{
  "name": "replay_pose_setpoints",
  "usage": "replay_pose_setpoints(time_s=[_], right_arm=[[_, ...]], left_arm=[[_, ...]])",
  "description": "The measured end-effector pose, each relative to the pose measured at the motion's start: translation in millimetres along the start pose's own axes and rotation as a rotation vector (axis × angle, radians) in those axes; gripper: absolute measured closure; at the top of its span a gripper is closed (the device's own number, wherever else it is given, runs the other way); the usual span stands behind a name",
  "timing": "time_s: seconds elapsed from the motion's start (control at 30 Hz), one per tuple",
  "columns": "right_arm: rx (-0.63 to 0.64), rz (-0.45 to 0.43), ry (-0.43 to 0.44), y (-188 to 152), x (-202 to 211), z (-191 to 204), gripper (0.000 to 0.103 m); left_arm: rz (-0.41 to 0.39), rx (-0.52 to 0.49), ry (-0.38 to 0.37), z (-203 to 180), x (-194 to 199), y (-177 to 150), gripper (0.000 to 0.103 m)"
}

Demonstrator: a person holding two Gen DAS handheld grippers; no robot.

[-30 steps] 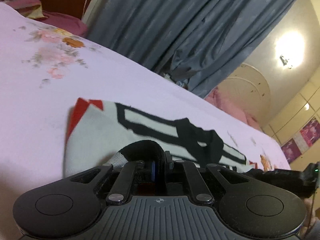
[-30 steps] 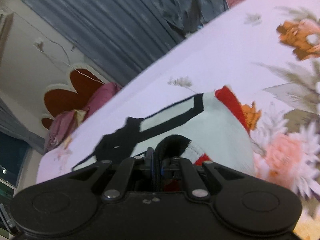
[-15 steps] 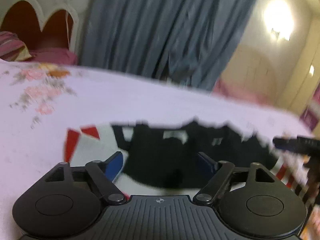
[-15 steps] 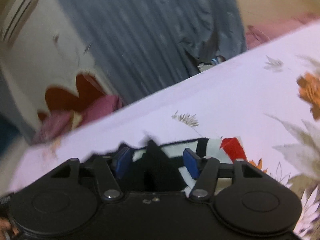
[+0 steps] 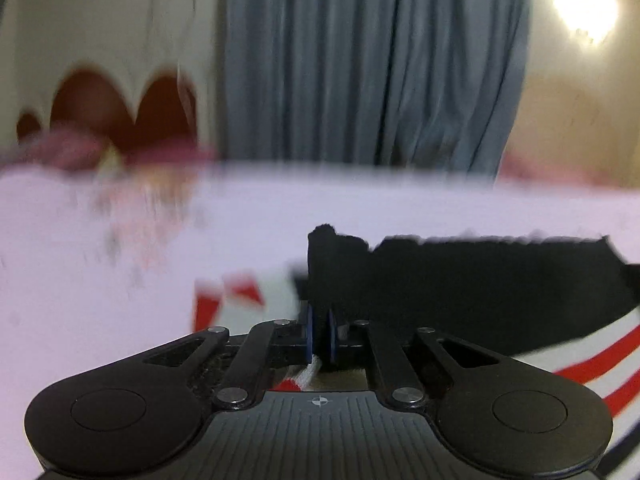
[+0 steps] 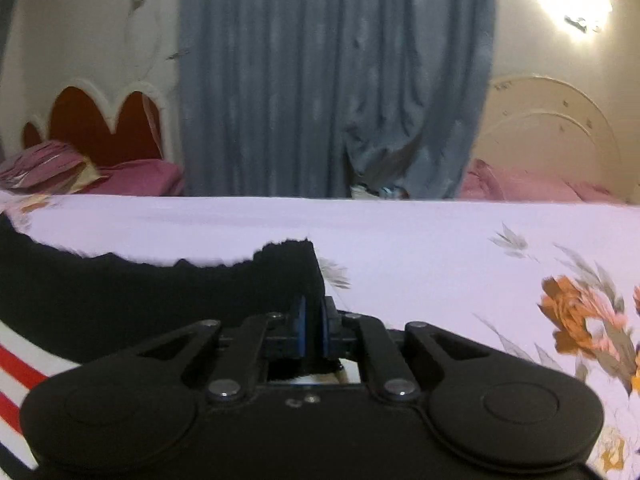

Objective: Fold small clothes
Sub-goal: 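Lay the hem onto the sweater and open both grippers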

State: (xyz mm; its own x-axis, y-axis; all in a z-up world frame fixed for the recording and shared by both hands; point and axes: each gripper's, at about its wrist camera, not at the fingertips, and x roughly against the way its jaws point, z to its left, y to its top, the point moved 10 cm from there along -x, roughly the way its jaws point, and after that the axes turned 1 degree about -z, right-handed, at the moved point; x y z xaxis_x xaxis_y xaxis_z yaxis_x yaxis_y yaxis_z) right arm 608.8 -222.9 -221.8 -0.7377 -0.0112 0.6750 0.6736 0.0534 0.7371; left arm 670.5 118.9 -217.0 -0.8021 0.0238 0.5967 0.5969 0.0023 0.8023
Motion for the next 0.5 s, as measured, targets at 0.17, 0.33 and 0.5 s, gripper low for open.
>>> replay_pose_setpoints(time_s=[0.17, 0.33, 0.5], right_arm=[[0.023, 0.037, -0.033, -13, -13, 3, 0.094], [0.005, 0.042, -0.042, -10, -18, -1, 0.065], [0.025, -0.055, -0.066, 4, 3, 1, 0.057]], left_arm=[[-0.015, -0.069, 0.057, -7, -1, 1, 0.096], [-0.018, -0.017, 0.04, -1, 1, 4, 0.075], [-0.071, -0.032, 0.073, -8, 19, 13, 0.04]])
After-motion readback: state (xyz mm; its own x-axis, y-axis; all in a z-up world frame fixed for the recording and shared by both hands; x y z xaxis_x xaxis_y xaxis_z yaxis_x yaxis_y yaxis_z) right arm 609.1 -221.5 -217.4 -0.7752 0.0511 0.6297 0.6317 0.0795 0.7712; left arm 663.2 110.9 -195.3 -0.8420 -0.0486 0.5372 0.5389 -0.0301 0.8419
